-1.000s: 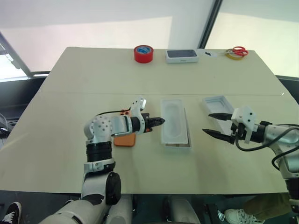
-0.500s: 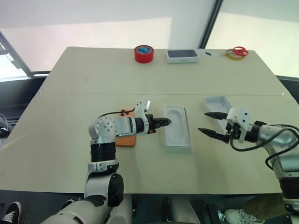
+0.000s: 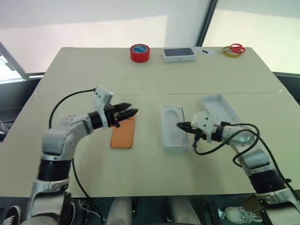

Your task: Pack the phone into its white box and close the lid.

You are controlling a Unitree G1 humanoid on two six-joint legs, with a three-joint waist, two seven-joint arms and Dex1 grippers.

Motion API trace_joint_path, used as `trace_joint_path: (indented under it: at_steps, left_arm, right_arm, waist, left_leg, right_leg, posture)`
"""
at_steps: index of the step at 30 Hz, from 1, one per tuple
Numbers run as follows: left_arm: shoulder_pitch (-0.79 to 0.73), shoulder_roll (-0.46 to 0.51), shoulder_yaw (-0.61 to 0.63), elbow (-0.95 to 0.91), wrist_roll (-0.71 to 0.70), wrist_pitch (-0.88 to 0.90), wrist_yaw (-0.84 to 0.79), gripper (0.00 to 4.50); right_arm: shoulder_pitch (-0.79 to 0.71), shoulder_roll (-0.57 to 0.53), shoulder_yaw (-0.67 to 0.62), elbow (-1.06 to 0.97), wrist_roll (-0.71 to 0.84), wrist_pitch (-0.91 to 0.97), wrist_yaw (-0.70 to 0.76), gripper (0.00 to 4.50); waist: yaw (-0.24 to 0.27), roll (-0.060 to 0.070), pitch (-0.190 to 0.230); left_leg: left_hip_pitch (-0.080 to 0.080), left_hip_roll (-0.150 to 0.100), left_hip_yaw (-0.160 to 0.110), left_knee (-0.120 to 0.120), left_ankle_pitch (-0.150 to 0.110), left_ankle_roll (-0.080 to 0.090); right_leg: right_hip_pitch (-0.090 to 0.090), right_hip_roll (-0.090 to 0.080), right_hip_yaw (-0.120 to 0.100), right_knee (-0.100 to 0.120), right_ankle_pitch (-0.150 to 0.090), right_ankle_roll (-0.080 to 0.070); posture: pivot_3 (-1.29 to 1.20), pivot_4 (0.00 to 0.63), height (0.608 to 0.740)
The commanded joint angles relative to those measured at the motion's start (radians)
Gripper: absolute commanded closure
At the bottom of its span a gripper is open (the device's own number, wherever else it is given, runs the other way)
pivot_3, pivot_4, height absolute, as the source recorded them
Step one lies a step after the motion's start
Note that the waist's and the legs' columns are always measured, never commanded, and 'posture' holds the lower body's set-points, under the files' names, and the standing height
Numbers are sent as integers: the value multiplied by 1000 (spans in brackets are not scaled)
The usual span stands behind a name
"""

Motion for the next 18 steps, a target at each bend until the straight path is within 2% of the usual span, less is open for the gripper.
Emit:
trace_joint_path:
  at_steps: [1, 5, 10, 18]
  left_arm:
    - [33, 23, 9, -4, 17, -127, -76, 2150]
    - [38, -5, 21, -11, 10, -150, -52, 2150]
    - [52, -10, 19, -28, 9, -157, -36, 2150]
    - [58, -22, 26, -42, -1, -160, -15, 2150]
  right_arm:
    - [-20, -39, 6, -60, 26, -4, 82, 4488]
    - [11, -126, 59, -99, 4, -51, 209, 4488]
    - [4, -159, 69, -120, 26, -24, 276, 4488]
    - [-107, -26, 23, 10, -14, -101, 116, 4488]
  waist:
    - [-1, 0, 0]
    - [-1, 0, 0]
    - [-5, 0, 0]
    - [-6, 0, 0]
  left_leg:
    - [-1, 0, 0, 0, 0, 0]
    - [-2, -3, 0, 1, -1, 2]
    - [-1, -3, 0, 1, -1, 3]
    - [-1, -3, 0, 3, -1, 3]
  right_leg:
    - [0, -1, 0, -1, 0, 0]
    - [0, -5, -1, -1, 0, 0]
    - [1, -5, -1, -1, 0, 0]
    - [1, -4, -3, 1, 0, 1]
  posture:
    - [0, 150, 740]
    - [0, 150, 740]
    - [0, 150, 740]
    - [0, 150, 740]
